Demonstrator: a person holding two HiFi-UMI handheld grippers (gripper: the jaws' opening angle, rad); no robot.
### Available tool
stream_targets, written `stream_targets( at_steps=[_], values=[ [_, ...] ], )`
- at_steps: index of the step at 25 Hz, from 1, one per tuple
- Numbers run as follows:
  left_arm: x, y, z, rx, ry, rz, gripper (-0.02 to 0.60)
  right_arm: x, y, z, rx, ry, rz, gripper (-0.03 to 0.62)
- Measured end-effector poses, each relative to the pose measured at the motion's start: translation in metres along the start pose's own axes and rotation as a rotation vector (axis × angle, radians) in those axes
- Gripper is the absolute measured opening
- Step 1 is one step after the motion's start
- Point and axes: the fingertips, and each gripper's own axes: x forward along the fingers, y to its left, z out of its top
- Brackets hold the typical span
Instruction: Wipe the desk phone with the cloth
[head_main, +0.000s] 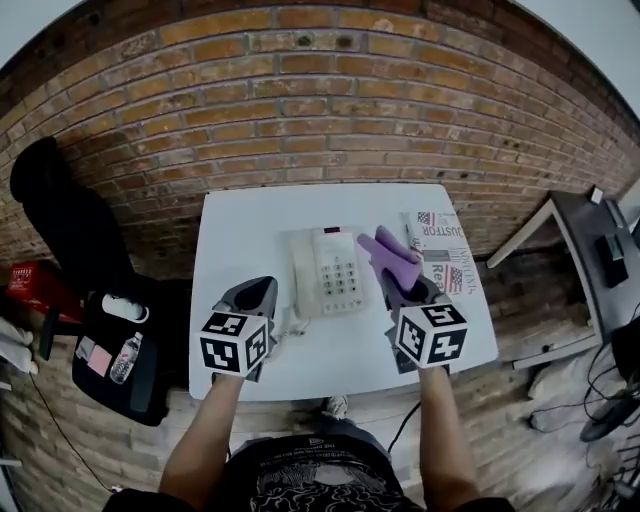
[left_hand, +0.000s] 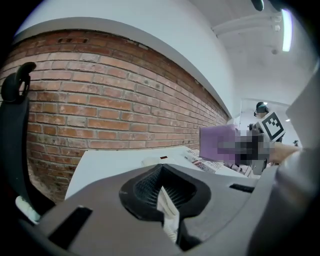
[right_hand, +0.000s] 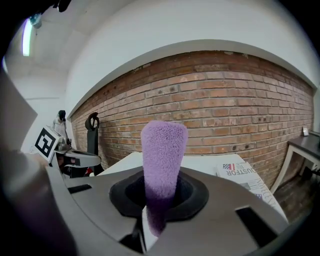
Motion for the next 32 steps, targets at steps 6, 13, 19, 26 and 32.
stream_targets(
  at_steps=[6,13,19,26,32],
  values=[
    [0.023,0.015,-0.001,-0.05,0.003,0.097,0.005,0.044,-0.043,0.0,-0.009,0.038,0.063,0.044],
    [0.048,0.015,-0.003,-0.057,0.018,0.158,0.005,0.096,-0.071,-0.015,0.018,0.092,0.143,0.044],
    [0.056,0.015,-0.008,-0.088,0.018,0.203,0.005,0.135,-0.081,-0.03,0.089,0.128,0.186,0.044],
    [0.047,0.026,-0.01,-0.122,0.009,0.265,0.005,0.173,-0.077,-0.041,0.159,0.165,0.232,0.044],
    [0.033,0.033,-0.016,-0.133,0.016,0.306,0.005,0.187,-0.069,-0.048,0.163,0.189,0.262,0.044]
  ],
)
